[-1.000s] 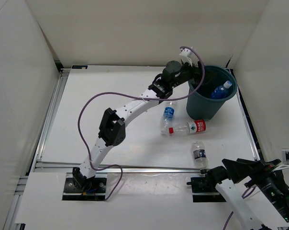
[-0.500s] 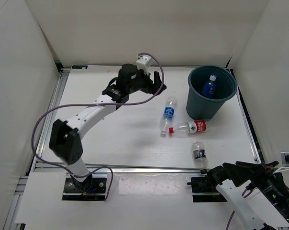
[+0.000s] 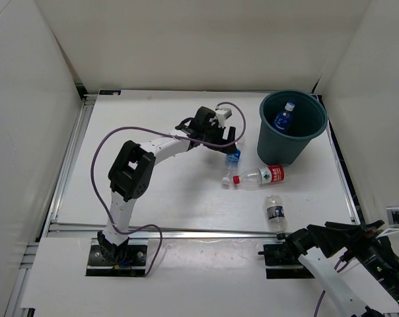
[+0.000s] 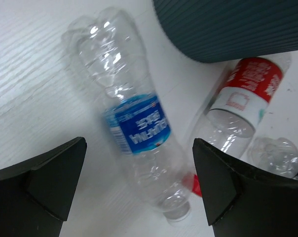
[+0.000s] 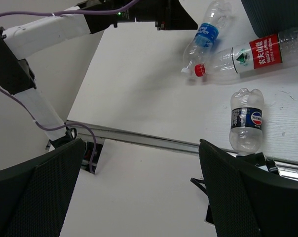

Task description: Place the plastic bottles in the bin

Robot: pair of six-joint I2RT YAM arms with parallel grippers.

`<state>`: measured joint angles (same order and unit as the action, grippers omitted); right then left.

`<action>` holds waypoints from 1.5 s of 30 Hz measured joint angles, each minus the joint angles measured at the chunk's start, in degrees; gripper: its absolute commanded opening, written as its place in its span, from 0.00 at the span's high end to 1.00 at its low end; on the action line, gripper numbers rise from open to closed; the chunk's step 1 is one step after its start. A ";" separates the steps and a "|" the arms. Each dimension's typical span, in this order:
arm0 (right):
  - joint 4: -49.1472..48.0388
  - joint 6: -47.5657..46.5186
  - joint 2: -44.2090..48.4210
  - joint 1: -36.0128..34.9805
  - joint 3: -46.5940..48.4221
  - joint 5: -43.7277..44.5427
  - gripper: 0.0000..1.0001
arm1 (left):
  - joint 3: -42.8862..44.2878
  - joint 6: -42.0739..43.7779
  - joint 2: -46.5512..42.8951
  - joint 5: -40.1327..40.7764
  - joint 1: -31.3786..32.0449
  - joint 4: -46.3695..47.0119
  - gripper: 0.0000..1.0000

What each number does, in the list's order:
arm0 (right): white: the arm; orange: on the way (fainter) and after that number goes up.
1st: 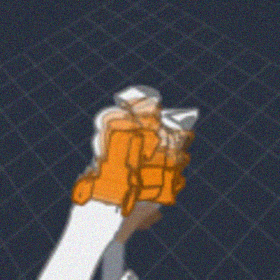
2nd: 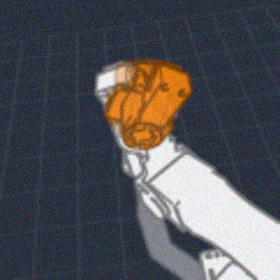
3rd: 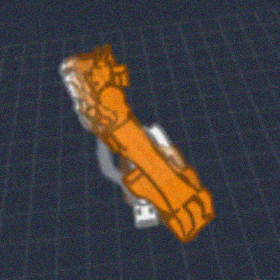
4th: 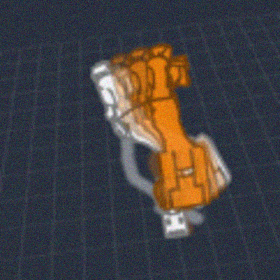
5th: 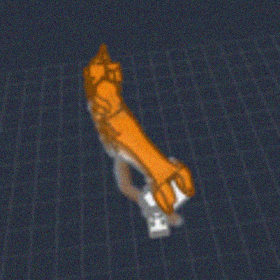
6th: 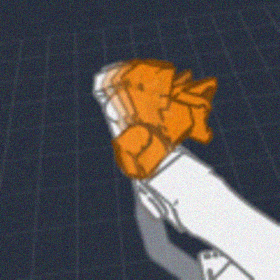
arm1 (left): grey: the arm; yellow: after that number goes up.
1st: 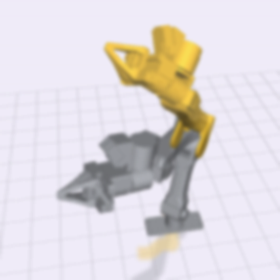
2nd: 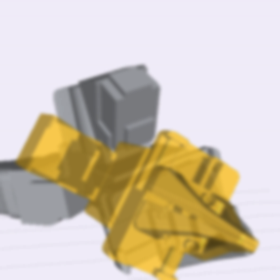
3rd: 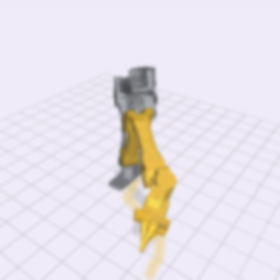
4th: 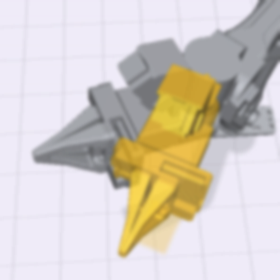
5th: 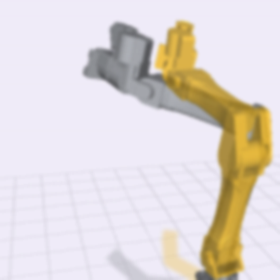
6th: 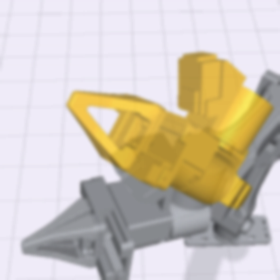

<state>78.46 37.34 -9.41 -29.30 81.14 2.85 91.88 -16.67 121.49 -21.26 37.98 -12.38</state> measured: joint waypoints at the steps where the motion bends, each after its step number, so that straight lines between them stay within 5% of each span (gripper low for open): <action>1: -0.02 -0.07 -0.04 -0.13 0.02 -0.02 0.00 | 0.74 -0.11 0.11 -0.15 0.26 -0.07 0.00; 21: -0.04 -0.55 -2.12 -1.49 0.61 -2.03 0.00 | 9.99 -0.55 11.21 -2.03 1.88 -2.25 0.01; 29: -0.04 -0.66 -2.16 -1.49 0.61 -3.45 0.00 | 9.92 -0.94 11.23 -1.88 1.88 -3.41 0.39; 39: -0.11 -0.37 -2.14 -1.55 -0.81 -4.57 0.00 | -0.15 -0.55 0.20 2.49 1.51 -5.77 0.48; 45: -0.22 -0.20 -1.79 -1.53 -2.89 -4.55 0.00 | 6.84 -1.29 -12.26 5.97 0.76 -6.93 0.49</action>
<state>78.24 37.15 -11.20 -30.83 78.26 -1.69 98.72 -17.96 109.23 -15.29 38.74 -19.31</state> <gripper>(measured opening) 0.998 0.666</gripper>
